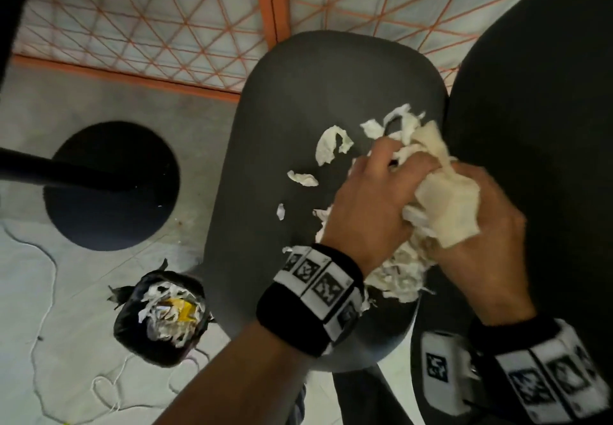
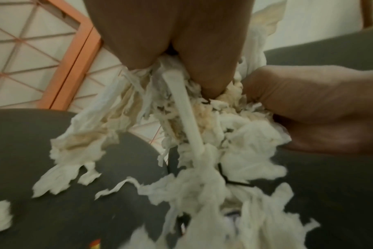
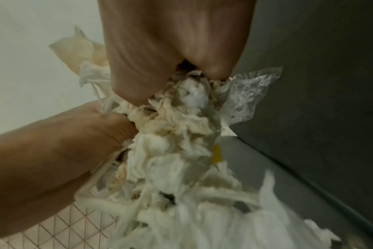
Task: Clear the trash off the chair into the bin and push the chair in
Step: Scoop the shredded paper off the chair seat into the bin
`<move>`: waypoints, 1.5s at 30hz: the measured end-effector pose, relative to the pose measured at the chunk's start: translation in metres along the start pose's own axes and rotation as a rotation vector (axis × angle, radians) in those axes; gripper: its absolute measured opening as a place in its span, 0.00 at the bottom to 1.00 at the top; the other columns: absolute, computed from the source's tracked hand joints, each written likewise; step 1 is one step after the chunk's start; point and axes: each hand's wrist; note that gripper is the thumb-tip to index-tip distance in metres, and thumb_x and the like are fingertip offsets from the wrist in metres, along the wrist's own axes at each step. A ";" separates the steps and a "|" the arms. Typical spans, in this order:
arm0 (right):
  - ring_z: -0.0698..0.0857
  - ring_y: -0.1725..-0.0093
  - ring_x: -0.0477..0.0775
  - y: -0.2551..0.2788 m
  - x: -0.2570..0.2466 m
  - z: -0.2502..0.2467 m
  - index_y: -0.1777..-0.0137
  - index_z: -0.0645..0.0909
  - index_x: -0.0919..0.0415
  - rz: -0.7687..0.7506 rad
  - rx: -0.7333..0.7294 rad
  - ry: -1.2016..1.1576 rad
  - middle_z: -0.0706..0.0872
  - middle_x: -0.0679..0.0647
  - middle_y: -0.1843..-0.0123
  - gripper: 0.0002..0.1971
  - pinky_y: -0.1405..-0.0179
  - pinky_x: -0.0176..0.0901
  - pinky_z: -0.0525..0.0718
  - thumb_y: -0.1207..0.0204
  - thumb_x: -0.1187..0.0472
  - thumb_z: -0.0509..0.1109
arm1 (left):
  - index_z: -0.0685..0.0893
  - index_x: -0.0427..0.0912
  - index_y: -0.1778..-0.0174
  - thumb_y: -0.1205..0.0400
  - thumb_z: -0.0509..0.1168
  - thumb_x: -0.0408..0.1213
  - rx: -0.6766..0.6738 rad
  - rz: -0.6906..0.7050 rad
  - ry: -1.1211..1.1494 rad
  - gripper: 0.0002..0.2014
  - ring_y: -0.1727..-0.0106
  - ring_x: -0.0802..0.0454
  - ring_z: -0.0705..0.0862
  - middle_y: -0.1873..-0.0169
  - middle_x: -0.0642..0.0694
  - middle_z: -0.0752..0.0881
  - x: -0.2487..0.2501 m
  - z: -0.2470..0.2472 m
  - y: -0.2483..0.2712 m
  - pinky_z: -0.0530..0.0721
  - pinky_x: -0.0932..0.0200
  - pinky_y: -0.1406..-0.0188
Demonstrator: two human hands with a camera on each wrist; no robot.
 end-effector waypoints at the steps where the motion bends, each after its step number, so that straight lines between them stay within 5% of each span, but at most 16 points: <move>1: 0.82 0.45 0.42 0.000 -0.006 -0.007 0.34 0.77 0.54 -0.010 0.009 -0.012 0.83 0.50 0.41 0.26 0.43 0.21 0.74 0.33 0.53 0.76 | 0.77 0.53 0.35 0.33 0.75 0.31 0.035 0.015 0.007 0.31 0.40 0.38 0.80 0.35 0.43 0.71 0.008 -0.004 0.002 0.87 0.40 0.49; 5: 0.83 0.45 0.33 0.004 -0.032 -0.014 0.38 0.72 0.38 -0.079 -0.030 -0.059 0.81 0.37 0.44 0.21 0.43 0.22 0.76 0.29 0.44 0.73 | 0.77 0.52 0.34 0.31 0.76 0.33 0.161 -0.017 0.076 0.30 0.39 0.39 0.79 0.34 0.44 0.70 0.016 -0.019 0.016 0.87 0.41 0.47; 8: 0.80 0.49 0.21 0.008 -0.054 -0.001 0.46 0.73 0.31 -0.140 -0.152 -0.098 0.80 0.17 0.51 0.32 0.51 0.16 0.76 0.31 0.72 0.77 | 0.78 0.51 0.34 0.30 0.76 0.34 0.245 -0.085 0.108 0.28 0.41 0.38 0.79 0.35 0.43 0.71 0.004 -0.041 0.039 0.86 0.40 0.49; 9: 0.80 0.48 0.21 0.011 -0.063 0.008 0.46 0.74 0.29 -0.178 -0.192 -0.098 0.78 0.15 0.50 0.35 0.50 0.17 0.76 0.34 0.74 0.77 | 0.78 0.51 0.34 0.30 0.76 0.35 0.280 -0.105 0.104 0.28 0.42 0.39 0.80 0.35 0.43 0.71 -0.003 -0.051 0.051 0.86 0.40 0.49; 11: 0.81 0.46 0.28 0.023 -0.086 0.035 0.43 0.74 0.27 -0.265 -0.246 -0.144 0.79 0.24 0.44 0.32 0.45 0.22 0.78 0.34 0.66 0.78 | 0.75 0.55 0.35 0.31 0.76 0.36 0.346 -0.158 0.073 0.29 0.43 0.42 0.81 0.36 0.45 0.72 -0.018 -0.074 0.080 0.87 0.44 0.51; 14: 0.82 0.45 0.39 0.049 -0.125 0.091 0.37 0.79 0.51 -0.360 -0.301 -0.193 0.83 0.45 0.44 0.24 0.41 0.23 0.75 0.33 0.46 0.74 | 0.72 0.58 0.38 0.34 0.76 0.33 0.450 -0.282 -0.009 0.32 0.45 0.46 0.82 0.38 0.46 0.72 -0.048 -0.111 0.141 0.86 0.54 0.55; 16: 0.82 0.45 0.42 0.071 -0.148 0.136 0.37 0.80 0.55 -0.414 -0.394 -0.193 0.83 0.45 0.45 0.27 0.41 0.27 0.78 0.37 0.47 0.74 | 0.74 0.56 0.39 0.35 0.78 0.34 0.538 -0.377 -0.058 0.31 0.46 0.51 0.81 0.39 0.46 0.73 -0.075 -0.132 0.188 0.84 0.59 0.54; 19: 0.85 0.46 0.55 0.115 -0.172 0.208 0.36 0.76 0.49 -0.462 -0.597 -0.166 0.85 0.52 0.45 0.31 0.44 0.52 0.84 0.41 0.52 0.79 | 0.79 0.47 0.39 0.35 0.77 0.38 0.645 -0.487 -0.096 0.27 0.49 0.59 0.77 0.41 0.39 0.76 -0.118 -0.148 0.263 0.75 0.74 0.53; 21: 0.84 0.46 0.60 0.144 -0.170 0.262 0.33 0.75 0.49 -0.451 -0.734 -0.134 0.84 0.56 0.44 0.36 0.46 0.57 0.84 0.43 0.53 0.83 | 0.81 0.40 0.40 0.37 0.78 0.32 0.675 -0.610 -0.125 0.28 0.51 0.62 0.74 0.41 0.35 0.77 -0.155 -0.144 0.311 0.70 0.81 0.54; 23: 0.83 0.46 0.62 0.187 -0.135 0.354 0.31 0.75 0.50 -0.421 -0.849 -0.116 0.84 0.57 0.44 0.41 0.45 0.57 0.83 0.47 0.54 0.85 | 0.81 0.38 0.40 0.41 0.80 0.23 0.646 -0.767 -0.162 0.32 0.50 0.59 0.74 0.39 0.32 0.76 -0.230 -0.107 0.366 0.71 0.76 0.52; 25: 0.84 0.47 0.62 0.203 -0.097 0.420 0.32 0.77 0.50 -0.427 -0.903 -0.108 0.85 0.58 0.46 0.39 0.46 0.56 0.83 0.47 0.54 0.83 | 0.80 0.39 0.40 0.43 0.81 0.21 0.620 -0.847 -0.184 0.35 0.46 0.47 0.77 0.38 0.32 0.76 -0.286 -0.074 0.389 0.78 0.59 0.49; 27: 0.83 0.44 0.61 0.217 -0.085 0.448 0.32 0.76 0.48 -0.410 -0.961 -0.090 0.85 0.57 0.44 0.36 0.43 0.57 0.83 0.44 0.53 0.81 | 0.81 0.40 0.39 0.43 0.82 0.23 0.600 -0.906 -0.186 0.35 0.46 0.38 0.80 0.38 0.33 0.76 -0.301 -0.063 0.403 0.82 0.48 0.50; 33: 0.84 0.37 0.64 0.235 -0.005 0.539 0.32 0.79 0.56 -0.292 -1.003 -0.089 0.87 0.61 0.38 0.32 0.36 0.59 0.81 0.39 0.62 0.80 | 0.80 0.41 0.39 0.34 0.75 0.23 0.529 -0.999 -0.242 0.27 0.48 0.32 0.82 0.38 0.33 0.74 -0.394 0.015 0.422 0.84 0.44 0.50; 37: 0.77 0.26 0.57 0.232 0.048 0.588 0.31 0.77 0.53 -0.237 -0.999 0.047 0.81 0.54 0.27 0.24 0.22 0.49 0.69 0.29 0.57 0.71 | 0.77 0.44 0.31 0.27 0.70 0.34 0.300 -1.097 -0.217 0.26 0.39 0.31 0.78 0.33 0.34 0.74 -0.460 0.069 0.419 0.81 0.43 0.46; 41: 0.63 0.17 0.56 0.225 0.077 0.623 0.19 0.63 0.50 -0.103 -1.004 0.155 0.65 0.54 0.16 0.26 0.17 0.45 0.49 0.17 0.49 0.58 | 0.69 0.50 0.23 0.18 0.62 0.43 0.069 -1.146 -0.215 0.26 0.25 0.33 0.69 0.22 0.36 0.69 -0.504 0.101 0.401 0.71 0.45 0.28; 45: 0.58 0.16 0.57 0.225 0.087 0.622 0.17 0.58 0.55 -0.169 -1.081 0.170 0.58 0.58 0.14 0.25 0.20 0.41 0.51 0.13 0.53 0.54 | 0.65 0.55 0.20 0.19 0.58 0.51 -0.076 -1.177 -0.191 0.29 0.20 0.34 0.64 0.18 0.39 0.63 -0.520 0.108 0.406 0.65 0.44 0.22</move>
Point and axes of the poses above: each hand's wrist, its own y-axis away from the middle knuckle, its own z-axis out of the palm, x = y × z
